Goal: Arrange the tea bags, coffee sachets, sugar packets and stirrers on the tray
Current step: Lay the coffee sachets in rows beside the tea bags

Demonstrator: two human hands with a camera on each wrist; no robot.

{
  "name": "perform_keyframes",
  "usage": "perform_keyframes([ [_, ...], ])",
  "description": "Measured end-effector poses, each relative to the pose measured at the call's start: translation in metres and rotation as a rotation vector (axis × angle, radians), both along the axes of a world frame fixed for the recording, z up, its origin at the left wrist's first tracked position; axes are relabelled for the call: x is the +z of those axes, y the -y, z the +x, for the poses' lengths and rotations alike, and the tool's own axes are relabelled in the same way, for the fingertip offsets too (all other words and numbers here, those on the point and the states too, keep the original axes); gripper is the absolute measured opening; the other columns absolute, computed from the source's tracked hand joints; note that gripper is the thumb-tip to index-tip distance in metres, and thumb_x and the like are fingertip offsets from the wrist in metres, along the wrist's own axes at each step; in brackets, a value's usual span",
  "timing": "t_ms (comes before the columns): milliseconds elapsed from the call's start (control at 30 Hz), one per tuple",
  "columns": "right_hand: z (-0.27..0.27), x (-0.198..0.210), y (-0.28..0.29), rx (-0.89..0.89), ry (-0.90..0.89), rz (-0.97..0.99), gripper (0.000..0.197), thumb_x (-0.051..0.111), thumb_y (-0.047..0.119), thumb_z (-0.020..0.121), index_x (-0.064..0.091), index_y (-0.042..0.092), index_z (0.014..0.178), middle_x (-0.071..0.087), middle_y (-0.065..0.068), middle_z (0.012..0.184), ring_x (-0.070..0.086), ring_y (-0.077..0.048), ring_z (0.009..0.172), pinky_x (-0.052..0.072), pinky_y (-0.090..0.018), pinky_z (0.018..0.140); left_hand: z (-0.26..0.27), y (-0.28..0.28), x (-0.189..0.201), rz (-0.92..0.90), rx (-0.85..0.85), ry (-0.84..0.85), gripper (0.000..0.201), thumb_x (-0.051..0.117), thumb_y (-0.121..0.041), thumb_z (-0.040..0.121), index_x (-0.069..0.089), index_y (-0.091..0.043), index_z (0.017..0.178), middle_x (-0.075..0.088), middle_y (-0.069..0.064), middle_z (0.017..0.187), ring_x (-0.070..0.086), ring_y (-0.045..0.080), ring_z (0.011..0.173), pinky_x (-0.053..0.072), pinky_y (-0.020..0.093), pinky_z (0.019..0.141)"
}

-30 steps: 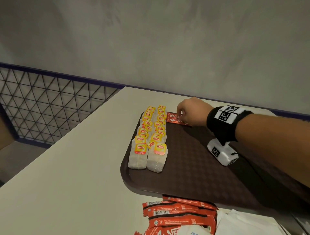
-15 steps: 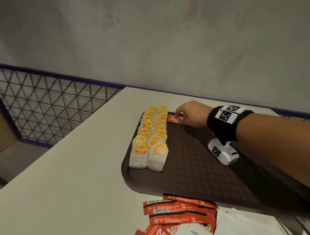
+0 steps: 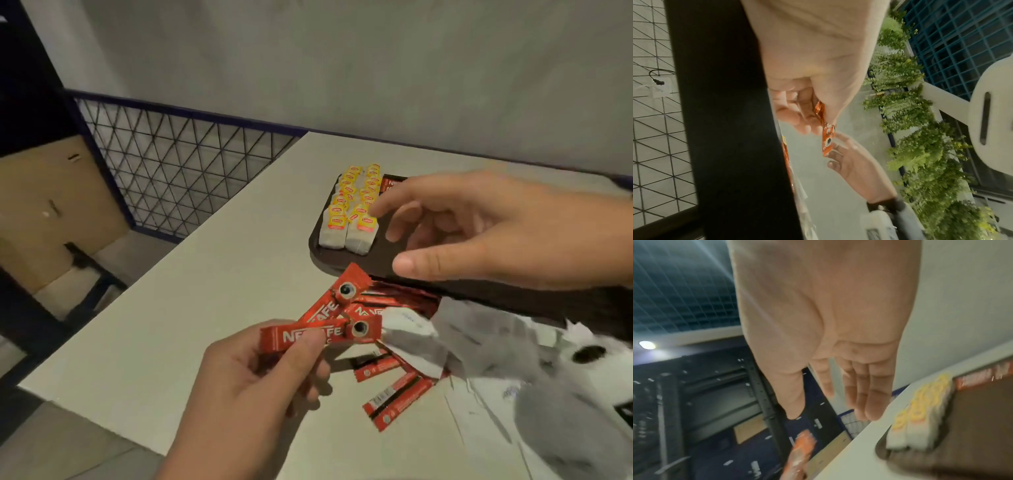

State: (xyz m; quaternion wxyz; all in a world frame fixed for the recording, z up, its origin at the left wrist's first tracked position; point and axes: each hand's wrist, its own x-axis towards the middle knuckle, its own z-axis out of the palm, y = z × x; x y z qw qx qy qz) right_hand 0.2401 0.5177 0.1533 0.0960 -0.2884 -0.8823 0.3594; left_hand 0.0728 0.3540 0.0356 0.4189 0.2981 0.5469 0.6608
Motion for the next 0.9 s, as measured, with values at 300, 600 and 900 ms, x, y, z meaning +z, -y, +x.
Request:
perform_keyframes([
  [300,0.030,-0.067,0.068,-0.069,-0.159,0.034,0.026,0.079,0.024,0.088,0.074,0.032,0.113,0.075,0.008,0.100,0.073,-0.012,0.090,0.060,-0.044,0.082,0.020,0.008,0.000,0.062,-0.179,-0.324,0.024,0.070,-0.046,0.077,0.073,-0.024,0.067,0.068,0.003,0.061,0.062,0.011,0.054,0.045,0.016,0.051],
  [600,0.040,-0.074,0.073,-0.168,-0.427,-0.342,0.014,0.073,0.008,0.089,0.078,0.013,0.100,0.071,-0.023,0.076,0.064,-0.028,0.061,0.057,-0.036,0.057,0.028,0.005,-0.003,0.098,-0.119,0.125,0.020,0.075,-0.011,0.079,0.078,-0.006,0.098,0.067,0.025,0.071,0.061,0.026,0.055,0.053,0.035,0.058],
  [900,0.041,-0.084,0.073,-0.249,-0.471,-0.412,0.012,0.068,0.002,0.093,0.075,0.006,0.101,0.070,-0.019,0.069,0.065,-0.030,0.057,0.061,-0.053,0.056,0.028,0.006,-0.007,0.156,-0.051,-0.023,0.025,0.078,-0.019,0.072,0.082,-0.016,0.097,0.077,0.023,0.086,0.074,0.027,0.068,0.060,0.026,0.064],
])
